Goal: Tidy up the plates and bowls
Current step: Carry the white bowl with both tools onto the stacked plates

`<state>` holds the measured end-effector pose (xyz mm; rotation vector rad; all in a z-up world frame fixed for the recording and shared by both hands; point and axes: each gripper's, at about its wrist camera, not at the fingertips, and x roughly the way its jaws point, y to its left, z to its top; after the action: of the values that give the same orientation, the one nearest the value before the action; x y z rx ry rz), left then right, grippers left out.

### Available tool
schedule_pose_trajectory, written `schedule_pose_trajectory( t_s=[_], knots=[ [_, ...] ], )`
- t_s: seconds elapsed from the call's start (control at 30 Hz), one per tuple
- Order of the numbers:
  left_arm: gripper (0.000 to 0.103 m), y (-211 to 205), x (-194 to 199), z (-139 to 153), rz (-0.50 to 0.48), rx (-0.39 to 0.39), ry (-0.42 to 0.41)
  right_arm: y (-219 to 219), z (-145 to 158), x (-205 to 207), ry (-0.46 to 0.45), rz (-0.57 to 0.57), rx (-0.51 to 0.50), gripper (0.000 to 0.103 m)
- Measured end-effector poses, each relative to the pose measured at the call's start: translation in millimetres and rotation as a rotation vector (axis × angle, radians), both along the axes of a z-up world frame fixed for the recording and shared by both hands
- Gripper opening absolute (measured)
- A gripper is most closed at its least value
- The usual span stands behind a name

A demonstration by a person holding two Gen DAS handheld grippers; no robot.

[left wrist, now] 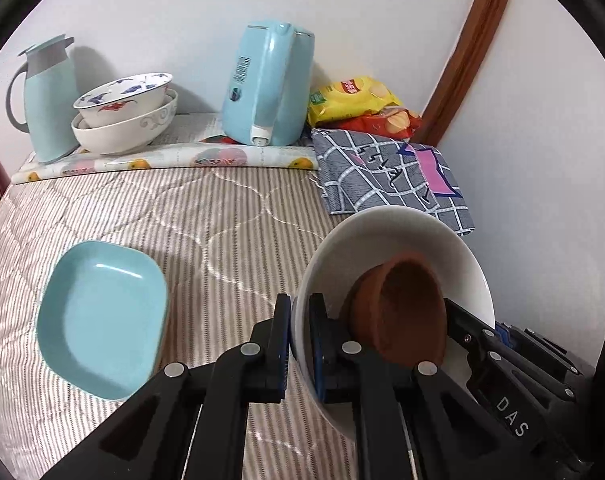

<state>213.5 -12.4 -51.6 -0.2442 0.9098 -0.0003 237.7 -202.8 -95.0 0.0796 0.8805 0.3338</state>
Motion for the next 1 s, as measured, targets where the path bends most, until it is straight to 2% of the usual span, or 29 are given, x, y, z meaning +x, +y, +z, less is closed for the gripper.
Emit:
schedule_pose_trajectory(
  t_s=[1.0],
  knots=[
    [0.010, 98, -27, -8, 0.160, -0.012, 0.008, 99, -1, -10, 0.009, 0.142, 0.011, 0.010]
  ],
)
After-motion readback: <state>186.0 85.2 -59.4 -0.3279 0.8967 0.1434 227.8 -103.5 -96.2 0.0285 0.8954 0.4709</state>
